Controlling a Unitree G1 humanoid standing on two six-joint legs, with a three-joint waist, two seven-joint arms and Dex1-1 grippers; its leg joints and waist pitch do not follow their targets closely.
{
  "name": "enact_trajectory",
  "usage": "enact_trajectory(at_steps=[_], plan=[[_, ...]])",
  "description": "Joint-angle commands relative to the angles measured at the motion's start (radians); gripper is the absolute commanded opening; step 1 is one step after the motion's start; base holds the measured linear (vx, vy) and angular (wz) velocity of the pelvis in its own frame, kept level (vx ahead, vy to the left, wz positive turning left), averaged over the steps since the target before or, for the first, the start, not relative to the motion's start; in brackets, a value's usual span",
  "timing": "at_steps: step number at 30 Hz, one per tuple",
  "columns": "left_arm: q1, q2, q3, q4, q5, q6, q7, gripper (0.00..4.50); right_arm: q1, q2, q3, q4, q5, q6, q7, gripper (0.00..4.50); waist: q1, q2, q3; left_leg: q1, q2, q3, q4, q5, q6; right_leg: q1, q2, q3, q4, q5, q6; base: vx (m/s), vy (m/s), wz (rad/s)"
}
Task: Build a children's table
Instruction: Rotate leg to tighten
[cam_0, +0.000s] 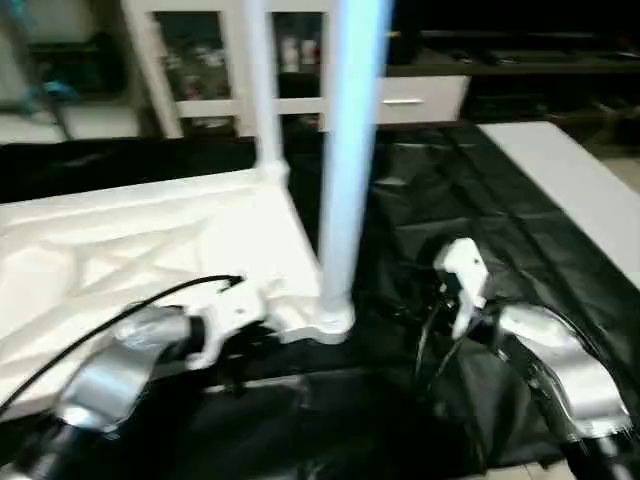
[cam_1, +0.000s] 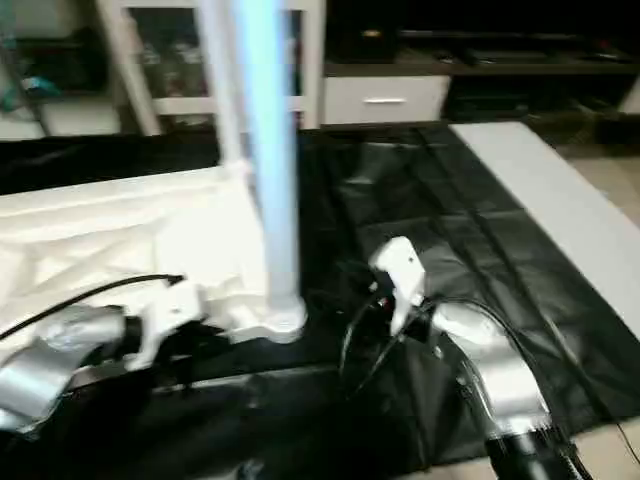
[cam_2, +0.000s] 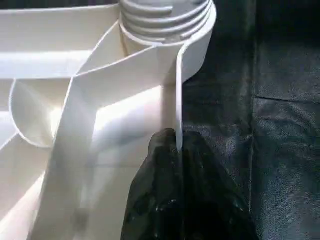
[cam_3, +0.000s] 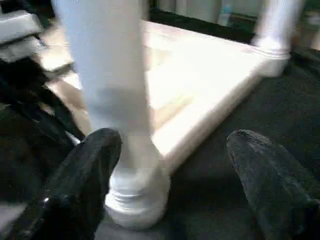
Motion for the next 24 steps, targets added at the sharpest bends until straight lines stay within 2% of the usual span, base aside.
enact_trajectory(at_steps=[1, 2, 4, 5, 6, 11, 13, 19, 20, 24], plan=[[0.014, -0.042, -0.07, 0.035, -0.015, -0.029, -0.017, 0.0, -0.013, -0.01, 0.025, 0.008, 0.014, 0.007, 0.044, 4.15, -0.001, -0.014, -0.04, 0.01, 0.08, -0.036, -0.072, -0.117, 0.059, 0.024, -0.093, 0.07, -0.079, -0.116, -0.2, 0.0, 0.0, 0.0], [0.003, -0.043, -0.081, 0.045, -0.011, -0.041, -0.03, 0.0, -0.019, -0.023, 0.047, 0.014, 0.008, 0.011, 0.082, 4.32, 0.003, -0.017, -0.04, 0.009, 0.079, -0.037, -0.072, -0.122, 0.059, 0.024, -0.093, 0.069, -0.08, -0.126, -0.194, 0.0, 0.0, 0.0], [-0.013, -0.045, -0.095, 0.06, -0.01, -0.058, -0.053, 0.0, -0.027, -0.043, 0.082, 0.034, -0.022, -0.003, 0.126, 4.47, 0.011, -0.015, -0.039, 0.011, 0.081, -0.037, -0.073, -0.14, 0.051, 0.023, -0.098, 0.07, -0.085, -0.162, -0.186, 0.0, 0.0, 0.0], [-0.013, -0.045, -0.095, 0.06, -0.01, -0.058, -0.053, 0.0, -0.027, -0.043, 0.082, 0.034, -0.022, -0.003, 0.126, 4.47, 0.012, -0.016, -0.039, 0.011, 0.081, -0.036, -0.073, -0.142, 0.049, 0.022, -0.096, 0.07, -0.086, -0.171, -0.183, 0.0, 0.0, 0.0], [-0.028, -0.044, -0.107, 0.077, -0.002, -0.078, -0.073, 0.0, -0.038, -0.055, 0.103, 0.06, -0.053, -0.028, 0.147, 4.47, 0.016, -0.017, -0.039, 0.012, 0.082, -0.036, -0.074, -0.147, 0.043, 0.021, -0.097, 0.07, -0.087, -0.182, -0.179, 0.0, 0.0, 0.0], [-0.042, -0.037, -0.133, 0.091, -0.005, -0.112, -0.122, 0.0, -0.069, -0.053, 0.111, 0.11, -0.084, -0.064, 0.156, 4.47, 0.026, -0.017, -0.043, 0.01, 0.081, -0.037, -0.073, -0.121, 0.038, 0.023, -0.097, 0.07, -0.081, -0.141, -0.179, 0.0, 0.0, 0.0], [-0.045, -0.036, -0.143, 0.088, -0.006, -0.115, -0.137, 0.0, -0.079, -0.054, 0.114, 0.12, -0.087, -0.075, 0.162, 4.47, 0.03, -0.016, -0.043, 0.013, 0.082, -0.035, -0.072, -0.12, 0.04, 0.021, -0.096, 0.07, -0.079, -0.127, -0.185, 0.0, 0.0, 0.0], [-0.064, -0.044, -0.168, 0.094, -0.006, -0.14, -0.172, 0.0, -0.099, -0.068, 0.13, 0.148, -0.097, -0.1, 0.205, 4.47, 0.038, -0.016, -0.043, 0.016, 0.084, -0.034, -0.074, -0.141, 0.035, 0.02, -0.095, 0.072, -0.08, -0.145, -0.187, 0.0, 0.0, 0.0], [-0.071, -0.047, -0.169, 0.105, 0.001, -0.147, -0.171, 0.0, -0.098, -0.076, 0.136, 0.149, -0.099, -0.106, 0.228, 4.47, 0.04, -0.019, -0.042, 0.016, 0.084, -0.033, -0.074, -0.142, 0.036, 0.019, -0.095, 0.074, -0.08, -0.145, -0.184, 0.0, 0.0, 0.0], [-0.086, -0.048, -0.169, 0.134, 0.015, -0.164, -0.176, 0.0, -0.097, -0.093, 0.152, 0.153, -0.104, -0.121, 0.281, 4.47, 0.041, -0.018, -0.041, 0.011, 0.083, -0.035, -0.075, -0.15, 0.036, 0.021, -0.096, 0.076, -0.083, -0.165, -0.173, 0.0, 0.0, 0.0]])
